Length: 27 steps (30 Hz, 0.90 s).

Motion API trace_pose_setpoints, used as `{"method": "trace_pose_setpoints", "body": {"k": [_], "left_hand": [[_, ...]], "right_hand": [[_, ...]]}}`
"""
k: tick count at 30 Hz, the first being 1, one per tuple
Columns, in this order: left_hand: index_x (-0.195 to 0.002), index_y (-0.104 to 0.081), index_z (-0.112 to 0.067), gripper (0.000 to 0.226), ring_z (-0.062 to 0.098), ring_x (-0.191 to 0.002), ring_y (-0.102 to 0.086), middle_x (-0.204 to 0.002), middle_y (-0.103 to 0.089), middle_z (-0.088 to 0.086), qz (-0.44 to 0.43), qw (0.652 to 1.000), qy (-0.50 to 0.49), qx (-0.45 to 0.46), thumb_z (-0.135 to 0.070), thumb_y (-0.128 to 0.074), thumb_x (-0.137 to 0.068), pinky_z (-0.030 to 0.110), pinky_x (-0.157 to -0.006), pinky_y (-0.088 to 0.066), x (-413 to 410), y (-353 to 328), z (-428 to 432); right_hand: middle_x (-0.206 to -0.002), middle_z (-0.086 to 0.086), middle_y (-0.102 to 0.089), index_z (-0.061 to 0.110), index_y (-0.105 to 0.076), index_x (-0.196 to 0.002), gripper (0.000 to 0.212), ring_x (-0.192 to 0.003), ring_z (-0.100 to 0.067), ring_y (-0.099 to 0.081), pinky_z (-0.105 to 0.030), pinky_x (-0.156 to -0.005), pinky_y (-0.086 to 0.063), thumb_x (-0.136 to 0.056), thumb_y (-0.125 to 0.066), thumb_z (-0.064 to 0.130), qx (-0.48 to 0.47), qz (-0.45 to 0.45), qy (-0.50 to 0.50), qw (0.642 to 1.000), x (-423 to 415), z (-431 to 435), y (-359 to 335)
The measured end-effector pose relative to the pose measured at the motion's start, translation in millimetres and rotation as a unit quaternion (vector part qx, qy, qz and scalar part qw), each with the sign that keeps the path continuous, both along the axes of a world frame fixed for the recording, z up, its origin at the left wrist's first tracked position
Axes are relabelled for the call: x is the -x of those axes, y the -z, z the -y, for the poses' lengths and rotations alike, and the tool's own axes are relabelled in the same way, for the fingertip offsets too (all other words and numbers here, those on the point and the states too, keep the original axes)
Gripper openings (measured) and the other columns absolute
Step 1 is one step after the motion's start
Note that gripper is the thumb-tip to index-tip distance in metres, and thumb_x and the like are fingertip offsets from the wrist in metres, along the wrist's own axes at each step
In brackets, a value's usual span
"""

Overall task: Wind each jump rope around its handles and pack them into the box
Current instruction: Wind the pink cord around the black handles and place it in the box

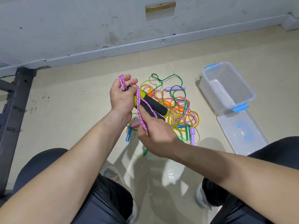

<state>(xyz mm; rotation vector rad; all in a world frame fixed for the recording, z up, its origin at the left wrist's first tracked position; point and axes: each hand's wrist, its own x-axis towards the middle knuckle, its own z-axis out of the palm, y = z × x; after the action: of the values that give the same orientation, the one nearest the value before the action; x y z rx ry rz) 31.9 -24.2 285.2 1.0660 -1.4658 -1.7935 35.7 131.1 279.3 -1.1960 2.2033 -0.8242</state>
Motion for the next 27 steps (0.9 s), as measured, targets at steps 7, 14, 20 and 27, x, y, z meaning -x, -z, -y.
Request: {"method": "trace_pose_setpoints", "body": {"k": [7,14,20,27], "left_hand": [[-0.121,-0.051,-0.015,0.066,0.017,-0.099,-0.064,-0.11,-0.066,0.0,0.021,0.999,0.025,-0.012,-0.006,-0.088,-0.067,0.038,-0.092,-0.058,1,2,-1],[-0.12,-0.05,-0.016,0.065,0.019,-0.089,-0.063,-0.106,-0.065,-0.005,0.024,1.0,0.008,-0.014,-0.001,-0.078,-0.064,0.039,-0.082,-0.056,2,-3,3],[-0.122,-0.053,-0.007,0.06,0.017,-0.081,-0.063,-0.1,-0.063,0.0,-0.044,0.992,-0.006,-0.121,0.008,-0.073,-0.067,0.029,-0.068,-0.053,5,-15,5],[-0.132,-0.055,0.004,0.051,0.014,-0.086,-0.071,-0.108,-0.069,0.006,-0.067,0.957,0.211,-0.188,0.013,-0.061,-0.082,0.026,-0.073,-0.058,-10,-33,18]], "right_hand": [[-0.137,-0.004,-0.048,0.016,0.003,-0.161,0.08,-0.127,-0.028,-0.047,-0.044,-0.095,-0.046,-0.097,-0.045,0.022,0.0,0.01,-0.029,1.0,2,3,-7],[-0.132,-0.004,-0.05,0.015,-0.011,-0.158,0.074,-0.12,-0.028,-0.056,-0.051,-0.091,-0.05,-0.091,-0.04,0.021,0.06,-0.016,0.025,0.998,-17,2,6],[-0.077,0.007,-0.069,0.028,-0.057,-0.109,0.014,-0.073,-0.018,-0.063,-0.038,-0.069,-0.048,-0.103,-0.046,0.033,0.077,0.101,0.059,0.99,8,-4,18],[-0.07,0.004,-0.064,-0.003,-0.067,-0.089,0.021,-0.057,-0.018,-0.053,-0.023,-0.061,-0.042,-0.101,-0.055,0.01,-0.013,0.208,0.016,0.978,78,-23,1]]}}
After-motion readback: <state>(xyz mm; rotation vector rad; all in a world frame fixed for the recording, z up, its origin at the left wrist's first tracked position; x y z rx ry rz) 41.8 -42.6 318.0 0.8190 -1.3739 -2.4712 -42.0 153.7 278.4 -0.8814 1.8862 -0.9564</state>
